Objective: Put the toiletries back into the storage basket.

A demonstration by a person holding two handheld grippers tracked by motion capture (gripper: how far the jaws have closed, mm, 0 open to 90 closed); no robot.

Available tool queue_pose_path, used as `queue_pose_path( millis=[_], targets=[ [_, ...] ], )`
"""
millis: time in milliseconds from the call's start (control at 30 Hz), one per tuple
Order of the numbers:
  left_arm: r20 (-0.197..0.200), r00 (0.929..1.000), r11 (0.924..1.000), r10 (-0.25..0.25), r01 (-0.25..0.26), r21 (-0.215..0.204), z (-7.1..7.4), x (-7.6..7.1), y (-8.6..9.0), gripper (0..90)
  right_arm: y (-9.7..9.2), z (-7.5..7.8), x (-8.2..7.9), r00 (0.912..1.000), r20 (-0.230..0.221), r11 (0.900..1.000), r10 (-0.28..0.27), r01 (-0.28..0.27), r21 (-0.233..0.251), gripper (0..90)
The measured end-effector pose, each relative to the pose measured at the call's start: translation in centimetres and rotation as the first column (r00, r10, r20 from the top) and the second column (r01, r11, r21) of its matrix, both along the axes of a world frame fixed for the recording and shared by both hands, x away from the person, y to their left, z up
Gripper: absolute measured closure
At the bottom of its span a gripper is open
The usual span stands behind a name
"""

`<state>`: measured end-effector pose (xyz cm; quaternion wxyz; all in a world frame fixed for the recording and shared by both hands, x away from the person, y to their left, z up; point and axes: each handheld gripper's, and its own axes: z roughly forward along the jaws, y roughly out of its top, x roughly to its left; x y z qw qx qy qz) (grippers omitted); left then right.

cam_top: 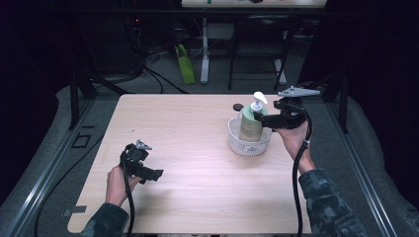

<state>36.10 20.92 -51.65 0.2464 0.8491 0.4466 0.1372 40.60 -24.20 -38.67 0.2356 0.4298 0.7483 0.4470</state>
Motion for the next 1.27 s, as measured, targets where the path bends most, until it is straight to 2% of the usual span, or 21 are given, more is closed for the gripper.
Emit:
queue_pose_path(
  millis=[433, 833, 933, 1000, 1133, 1267],
  targets=[
    [-0.001, 1.0, 1.0, 0.002, -0.002, 0.001, 0.0, 0.0, 0.0, 0.0, -1.3, -1.0, -3.6, 0.998, -0.062, 0.9999, -0.011, 0.01, -0.01, 7.4],
    [-0.003, 1.0, 1.0, -0.003, 0.003, 0.007, -0.1, 0.1, -0.2, 0.0, -3.3, -4.6, -7.4, 0.9923, -0.114, 0.9988, -0.049, 0.049, -0.002, 8.5],
    [-0.005, 1.0, 1.0, 0.003, -0.003, 0.003, -0.2, 0.1, 0.0, 0.0, -3.2, -5.4, -8.0, 0.9919, -0.111, 0.9976, -0.061, 0.057, -0.039, 8.9],
    [-0.004, 1.0, 1.0, 0.002, -0.002, 0.001, -0.1, 0.2, 0.1, 0.0, -3.3, -6.3, -8.5, 0.9896, -0.128, 0.9975, -0.066, 0.062, -0.033, 8.8],
    [-0.005, 1.0, 1.0, 0.0, 0.0, 0.002, -0.2, 0.2, 0.1, 0.0, -3.5, -7.9, -9.3, 0.9829, -0.166, 0.9958, -0.08, 0.071, -0.059, 8.2],
    [-0.006, 1.0, 1.0, 0.002, -0.001, 0.005, -0.4, 0.3, 0.1, 0.0, -3.4, -9.2, -9.8, 0.9715, -0.211, 0.9862, -0.108, 0.078, -0.146, 6.3]
  ],
)
